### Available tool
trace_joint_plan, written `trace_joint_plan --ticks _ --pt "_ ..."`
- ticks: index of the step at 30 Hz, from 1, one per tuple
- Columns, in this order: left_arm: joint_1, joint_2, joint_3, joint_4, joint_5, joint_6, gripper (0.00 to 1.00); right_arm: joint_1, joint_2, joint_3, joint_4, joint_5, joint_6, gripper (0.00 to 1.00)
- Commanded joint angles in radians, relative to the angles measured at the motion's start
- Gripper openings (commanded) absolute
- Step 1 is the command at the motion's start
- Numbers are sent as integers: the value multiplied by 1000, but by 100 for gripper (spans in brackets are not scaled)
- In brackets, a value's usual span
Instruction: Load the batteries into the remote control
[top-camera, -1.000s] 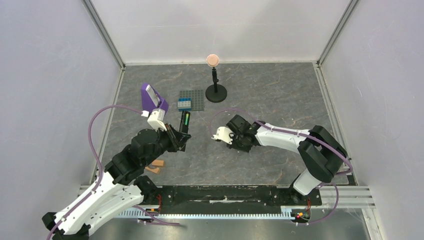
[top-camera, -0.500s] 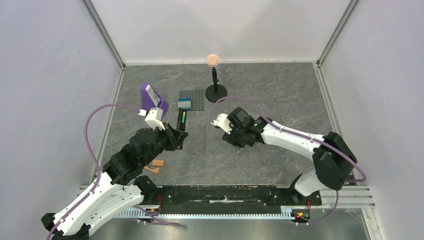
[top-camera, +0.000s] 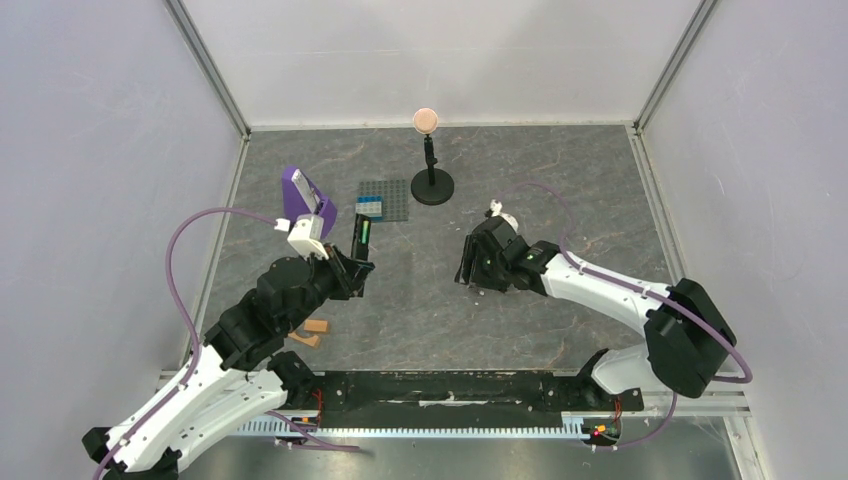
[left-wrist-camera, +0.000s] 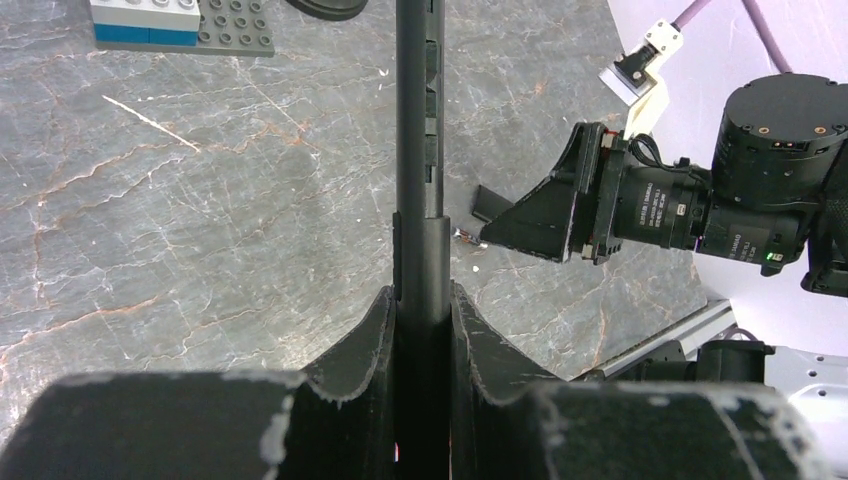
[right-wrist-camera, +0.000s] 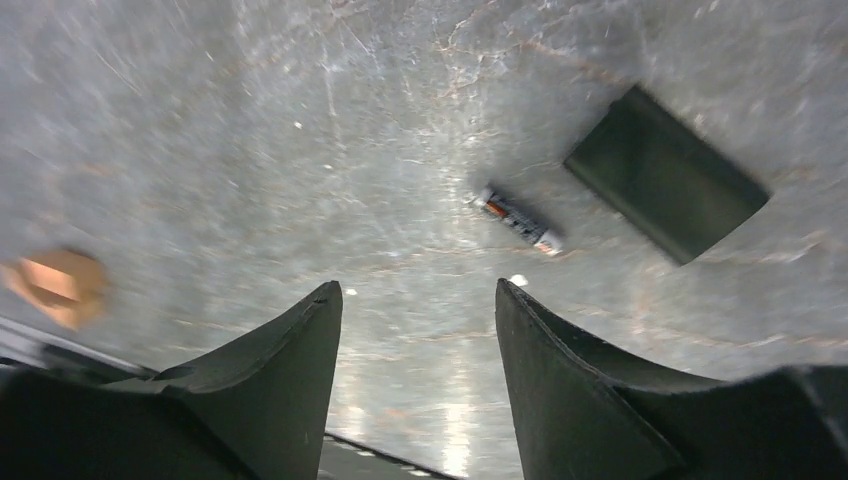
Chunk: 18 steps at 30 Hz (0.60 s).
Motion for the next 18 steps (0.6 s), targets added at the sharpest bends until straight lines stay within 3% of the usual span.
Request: trace_joint_plan --ticks 1,4,7,11,18 --pt "4 10 13 84 -16 46 2 1 -58 0 46 36 543 60" --pt "5 22 14 93 -15 54 2 3 -81 -44 102 91 764 56" --pt "5 33 12 108 -8 61 2 -1 -39 3 -22 134 939 51" --pt "6 48 10 120 0 73 2 -9 69 92 -140 105 1071 48" --pt "9 63 21 127 15 92 2 -28 131 64 -118 52 1252 41"
